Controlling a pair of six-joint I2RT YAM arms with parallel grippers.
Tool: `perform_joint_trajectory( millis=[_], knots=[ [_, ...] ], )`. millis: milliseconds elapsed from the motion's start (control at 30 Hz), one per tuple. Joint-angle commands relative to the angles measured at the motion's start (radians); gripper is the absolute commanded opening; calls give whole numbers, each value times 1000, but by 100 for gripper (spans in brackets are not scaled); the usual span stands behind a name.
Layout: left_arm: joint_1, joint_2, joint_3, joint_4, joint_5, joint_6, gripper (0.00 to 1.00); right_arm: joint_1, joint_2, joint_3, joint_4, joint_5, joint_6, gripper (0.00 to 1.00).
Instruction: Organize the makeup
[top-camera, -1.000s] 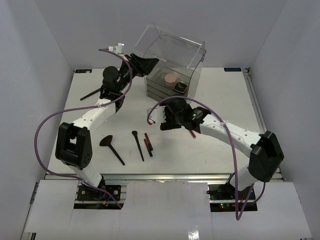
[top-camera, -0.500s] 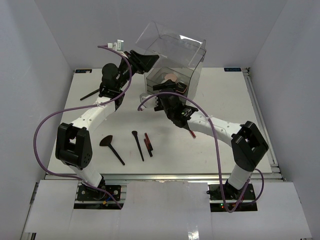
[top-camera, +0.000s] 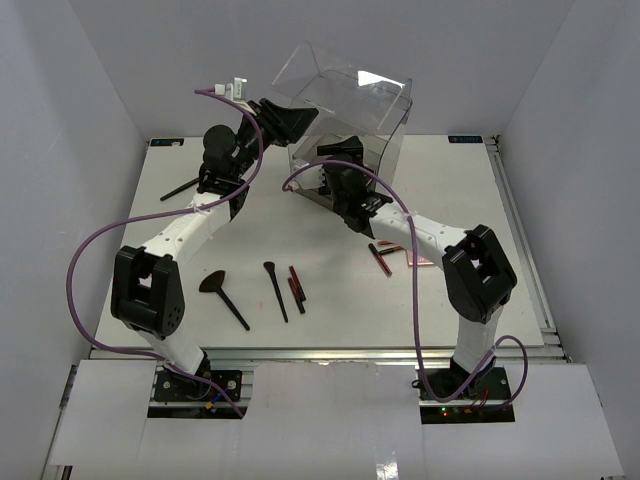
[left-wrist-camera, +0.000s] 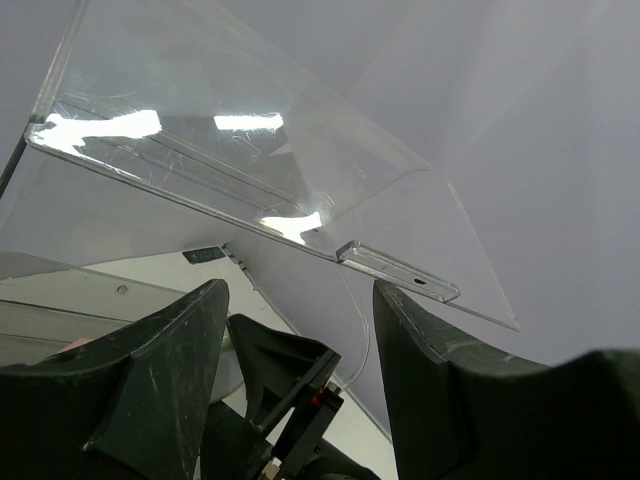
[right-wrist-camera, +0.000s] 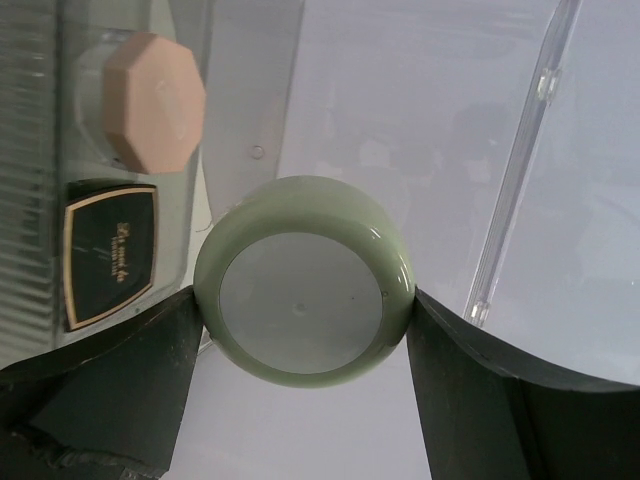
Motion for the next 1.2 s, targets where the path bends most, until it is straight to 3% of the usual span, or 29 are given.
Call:
perform_joint_trajectory(
  millis=[0, 100, 133, 200, 600, 700, 1000, 1167],
  knots=[
    [6, -14, 41, 7, 6, 6, 71, -22, 39, 79, 78, 50, -48, 39],
    [6, -17, 41, 6, 6, 8, 71, -28, 59, 95, 64, 60, -45, 82],
    [6, -18, 41, 5, 6, 9, 71, -28, 62, 99, 58, 60, -44, 89],
    [6, -18, 42, 5, 6, 9, 71, -29, 65, 103, 46, 58, -40, 95],
    [6, -12, 43, 11, 8, 2, 71, -2, -23, 95, -100, -12, 65, 97],
    [6, -13, 43, 11, 3, 4, 71, 26, -114, 65, -256, -153, 125, 97],
    [6, -17, 45, 4, 3, 6, 71, 55, -395, -177, -529, -692, 85, 99],
    [6, -19, 43, 2, 3, 3, 71, 56, -452, -177, -819, -952, 128, 100]
  ],
)
